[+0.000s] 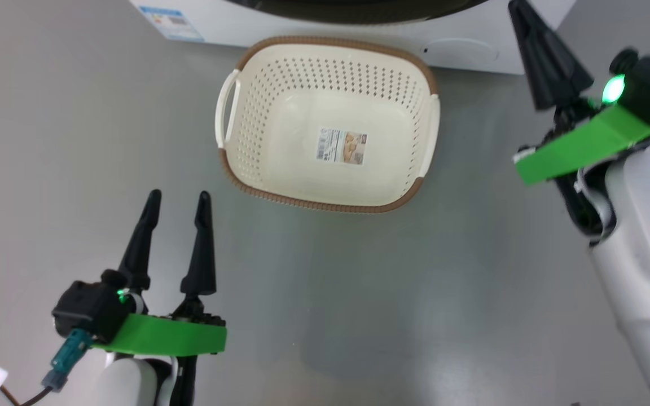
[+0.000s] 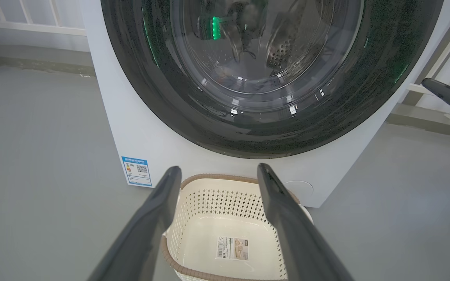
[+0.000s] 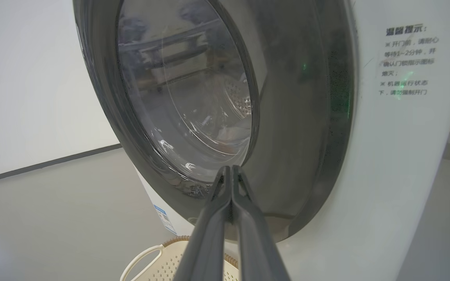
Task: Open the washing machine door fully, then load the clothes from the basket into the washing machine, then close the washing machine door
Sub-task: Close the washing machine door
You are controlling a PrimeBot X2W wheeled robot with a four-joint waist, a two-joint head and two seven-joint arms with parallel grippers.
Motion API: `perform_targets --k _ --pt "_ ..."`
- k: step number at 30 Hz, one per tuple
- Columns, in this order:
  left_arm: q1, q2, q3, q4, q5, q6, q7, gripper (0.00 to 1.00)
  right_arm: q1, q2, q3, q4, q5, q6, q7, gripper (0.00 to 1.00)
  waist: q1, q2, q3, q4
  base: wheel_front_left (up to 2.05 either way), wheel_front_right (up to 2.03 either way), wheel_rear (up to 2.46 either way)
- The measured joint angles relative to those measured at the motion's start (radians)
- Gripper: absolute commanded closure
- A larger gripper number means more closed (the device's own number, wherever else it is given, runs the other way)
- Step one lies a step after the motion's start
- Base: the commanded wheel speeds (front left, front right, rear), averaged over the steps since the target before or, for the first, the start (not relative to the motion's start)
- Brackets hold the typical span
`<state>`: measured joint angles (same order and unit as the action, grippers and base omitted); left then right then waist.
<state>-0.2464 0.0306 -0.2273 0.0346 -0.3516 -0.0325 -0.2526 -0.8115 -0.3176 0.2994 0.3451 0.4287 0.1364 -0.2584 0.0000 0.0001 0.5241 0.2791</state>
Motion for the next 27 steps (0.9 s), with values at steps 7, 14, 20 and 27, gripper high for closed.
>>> perform_targets --k 7,14,20,27 --pt "0.034 0.0 0.064 0.0 0.014 -0.008 0.0 0.0 0.157 0.049 -0.051 -0.033 0.006 0.0 0.0 0.0 0.0 0.0 -0.07 -0.046 0.0 0.0 0.0" --pt "0.074 0.001 0.102 0.004 0.029 -0.009 0.0 0.0 0.323 0.098 -0.124 -0.078 0.003 0.0 0.0 0.0 0.0 0.0 -0.144 -0.088 0.0 0.0 0.0" --pt "0.114 0.001 0.131 0.01 0.053 -0.009 0.0 0.0 0.458 0.129 -0.168 -0.109 -0.056 0.0 0.001 0.0 0.0 0.0 -0.204 -0.125 0.0 0.0 0.0" --pt "0.17 0.002 0.17 0.015 0.071 -0.011 0.0 0.0 0.573 0.18 -0.24 -0.15 -0.085 0.0 0.001 0.0 0.0 0.0 -0.276 -0.167 0.0 0.0 0.0"
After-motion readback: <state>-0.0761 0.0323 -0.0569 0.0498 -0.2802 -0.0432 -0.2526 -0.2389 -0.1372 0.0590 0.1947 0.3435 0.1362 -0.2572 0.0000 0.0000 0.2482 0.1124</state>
